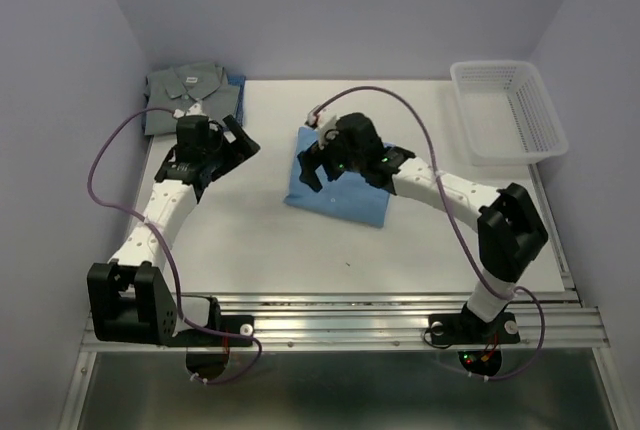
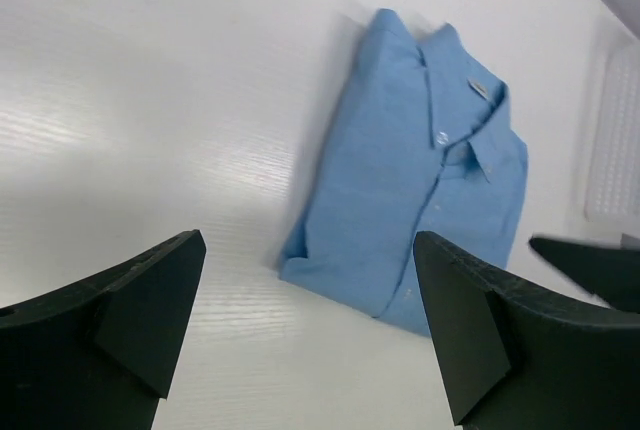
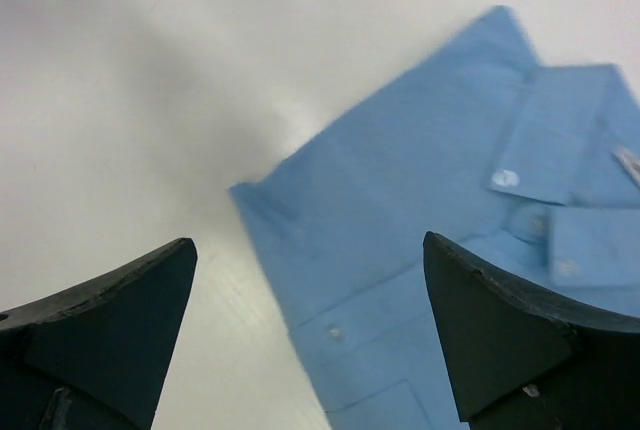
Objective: Fold and stack the long sleeve shirts
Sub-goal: Fold the shirt, then neatly place the folded shirt to the corner
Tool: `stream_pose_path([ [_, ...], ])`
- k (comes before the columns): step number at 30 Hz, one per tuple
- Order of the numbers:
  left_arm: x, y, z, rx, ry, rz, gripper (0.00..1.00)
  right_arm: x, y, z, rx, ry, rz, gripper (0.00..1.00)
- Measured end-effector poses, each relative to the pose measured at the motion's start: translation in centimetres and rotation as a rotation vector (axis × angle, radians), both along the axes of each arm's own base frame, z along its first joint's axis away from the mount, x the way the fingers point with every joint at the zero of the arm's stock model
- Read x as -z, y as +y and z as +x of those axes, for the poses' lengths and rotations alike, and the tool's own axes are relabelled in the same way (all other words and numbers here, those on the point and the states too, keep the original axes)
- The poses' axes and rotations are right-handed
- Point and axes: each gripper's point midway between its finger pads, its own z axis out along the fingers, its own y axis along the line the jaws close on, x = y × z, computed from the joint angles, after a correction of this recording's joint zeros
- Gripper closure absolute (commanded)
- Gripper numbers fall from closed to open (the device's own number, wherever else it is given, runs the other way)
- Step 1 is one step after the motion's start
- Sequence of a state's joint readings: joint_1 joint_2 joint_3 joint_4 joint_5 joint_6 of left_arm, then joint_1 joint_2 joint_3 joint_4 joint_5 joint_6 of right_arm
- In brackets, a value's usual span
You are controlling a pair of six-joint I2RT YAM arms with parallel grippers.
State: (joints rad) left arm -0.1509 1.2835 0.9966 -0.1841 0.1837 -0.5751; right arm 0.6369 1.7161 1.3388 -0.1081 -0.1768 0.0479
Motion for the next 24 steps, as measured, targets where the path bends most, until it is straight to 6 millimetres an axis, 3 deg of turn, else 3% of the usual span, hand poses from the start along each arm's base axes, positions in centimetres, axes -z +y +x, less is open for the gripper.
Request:
stream_pose_path([
  [2, 0.8, 2.1, -0.1, -0.06, 0.026, 0.003, 0.01, 1.8, 3.8, -3.2, -0.151, -0.052, -0.111, 0.0],
  [5, 3.4, 3.9, -1.0, -0.11, 0.116, 0.003, 0.01, 5.7, 7.0, -6.0, -0.3, -0.068, -0.253, 0.0],
  [7, 4.8, 4.3, -1.8, -0.121, 0.161, -0.001, 0.01, 8.7, 7.7, -6.9, -0.359, -0.056, -0.351, 0.0],
  [10, 5.7, 4.4, -2.4, -0.127, 0.19, -0.023, 0.01, 12.3, 7.1, -6.6, -0.388, -0.037, -0.479, 0.03],
  [12, 6.2, 4.2, -2.6, -0.122, 0.201, -0.041, 0.01, 13.8, 6.4, -5.8, -0.381, -0.031, -0.543, 0.33],
  [13, 6.3, 4.1, -2.6, -0.118, 0.196, -0.052, 0.01, 14.4, 5.9, -5.4, -0.375, -0.034, -0.576, 0.64],
  [15, 6.8, 3.6, -2.9, -0.1, 0.2, -0.081, 0.01, 15.2, 5.4, -5.0, -0.369, -0.036, -0.61, 0.81],
  [20, 8.1, 2.1, -2.7, -0.041, 0.213, -0.146, 0.01, 15.3, 4.8, -4.3, -0.353, -0.05, -0.635, 0.96],
  [24, 10.0, 0.5, -2.5, 0.024, 0.238, -0.2, 0.01, 15.0, 4.5, -4.7, -0.358, -0.063, -0.619, 0.98],
])
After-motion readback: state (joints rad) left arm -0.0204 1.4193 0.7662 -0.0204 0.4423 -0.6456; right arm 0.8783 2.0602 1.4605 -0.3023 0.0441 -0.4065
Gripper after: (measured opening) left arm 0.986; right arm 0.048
